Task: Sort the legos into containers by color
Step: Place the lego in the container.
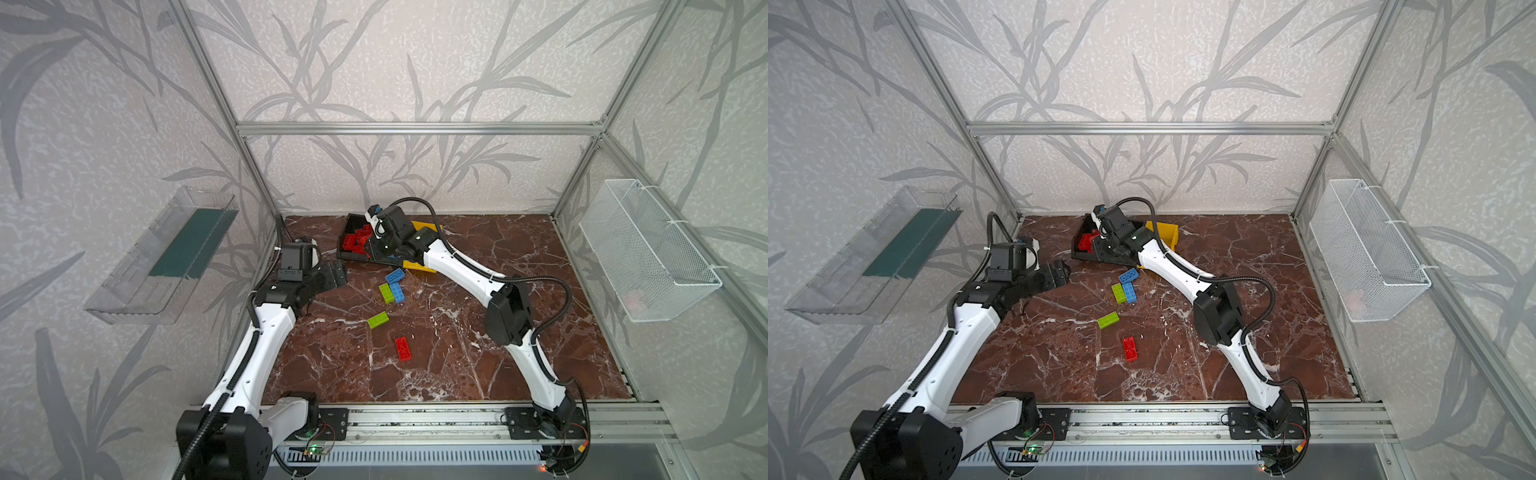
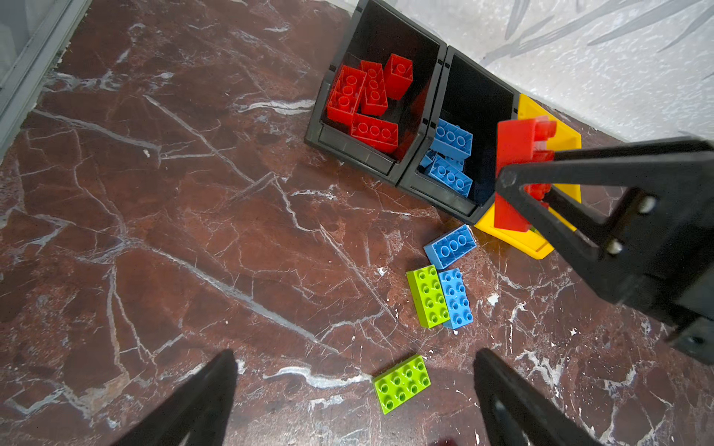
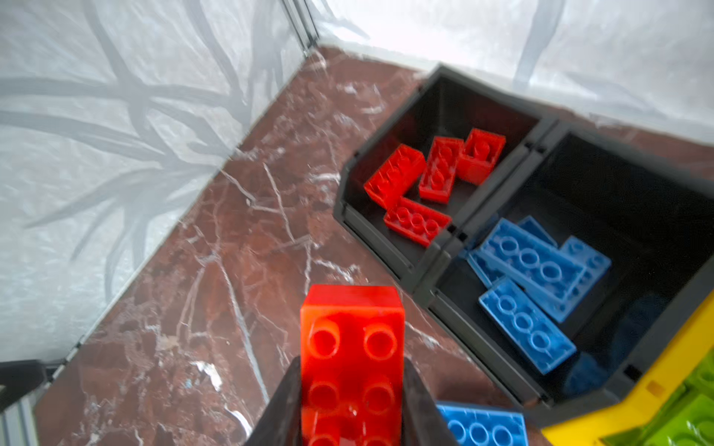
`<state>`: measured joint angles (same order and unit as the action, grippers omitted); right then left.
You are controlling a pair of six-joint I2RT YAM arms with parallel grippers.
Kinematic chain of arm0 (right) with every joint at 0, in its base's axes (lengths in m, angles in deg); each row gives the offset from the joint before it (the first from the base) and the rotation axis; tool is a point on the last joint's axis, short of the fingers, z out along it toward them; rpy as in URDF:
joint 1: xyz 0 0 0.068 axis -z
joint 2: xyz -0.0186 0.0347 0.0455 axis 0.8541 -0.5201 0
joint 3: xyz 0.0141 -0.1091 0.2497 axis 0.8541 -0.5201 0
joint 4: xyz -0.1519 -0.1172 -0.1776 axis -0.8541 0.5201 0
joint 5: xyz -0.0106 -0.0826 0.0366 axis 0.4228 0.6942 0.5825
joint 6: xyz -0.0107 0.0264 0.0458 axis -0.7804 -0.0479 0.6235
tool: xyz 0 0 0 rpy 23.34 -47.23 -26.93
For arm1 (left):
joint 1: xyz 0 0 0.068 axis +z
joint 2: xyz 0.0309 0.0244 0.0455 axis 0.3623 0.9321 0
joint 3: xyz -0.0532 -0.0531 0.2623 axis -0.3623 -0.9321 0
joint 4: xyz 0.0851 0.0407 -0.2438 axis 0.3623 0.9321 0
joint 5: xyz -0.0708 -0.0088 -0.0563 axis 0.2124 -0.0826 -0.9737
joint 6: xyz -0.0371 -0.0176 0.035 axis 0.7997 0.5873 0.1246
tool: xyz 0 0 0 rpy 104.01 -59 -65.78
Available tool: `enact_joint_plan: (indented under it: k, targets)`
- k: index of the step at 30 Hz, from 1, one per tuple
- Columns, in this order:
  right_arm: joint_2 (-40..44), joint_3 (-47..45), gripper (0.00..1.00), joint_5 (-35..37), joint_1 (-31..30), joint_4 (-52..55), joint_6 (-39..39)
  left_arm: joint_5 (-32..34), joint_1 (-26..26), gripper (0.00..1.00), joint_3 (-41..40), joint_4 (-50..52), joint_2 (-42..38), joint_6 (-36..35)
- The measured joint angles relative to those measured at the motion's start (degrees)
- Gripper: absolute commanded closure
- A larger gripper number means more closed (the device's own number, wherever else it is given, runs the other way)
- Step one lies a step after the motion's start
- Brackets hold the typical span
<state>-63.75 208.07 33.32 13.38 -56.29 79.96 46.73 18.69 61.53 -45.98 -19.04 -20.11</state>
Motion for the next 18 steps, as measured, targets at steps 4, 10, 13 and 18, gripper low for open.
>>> enact_joint_plan:
  k: [4,10,13,18]
  targets:
    - [-3.2,2.5,0.73,-0.6,-0.3,-0.1,1.6,-0.3,0.0,0.04,-1.4,-0.3,0.0,0.5]
    - [-14.7,16.1,0.70,-1.4,-0.5,-1.0,7.6,-0.9,0.0,0.04,-1.7,-0.3,0.0,1.5]
    - [-20.6,23.4,0.69,-0.9,-0.3,-2.4,12.6,-1.0,0.0,0.04,-1.7,-0.1,-0.4,1.5]
    - [-25.1,26.1,0.63,0.8,1.4,-7.4,23.1,-0.9,0.0,0.04,-2.7,0.7,-3.0,1.5]
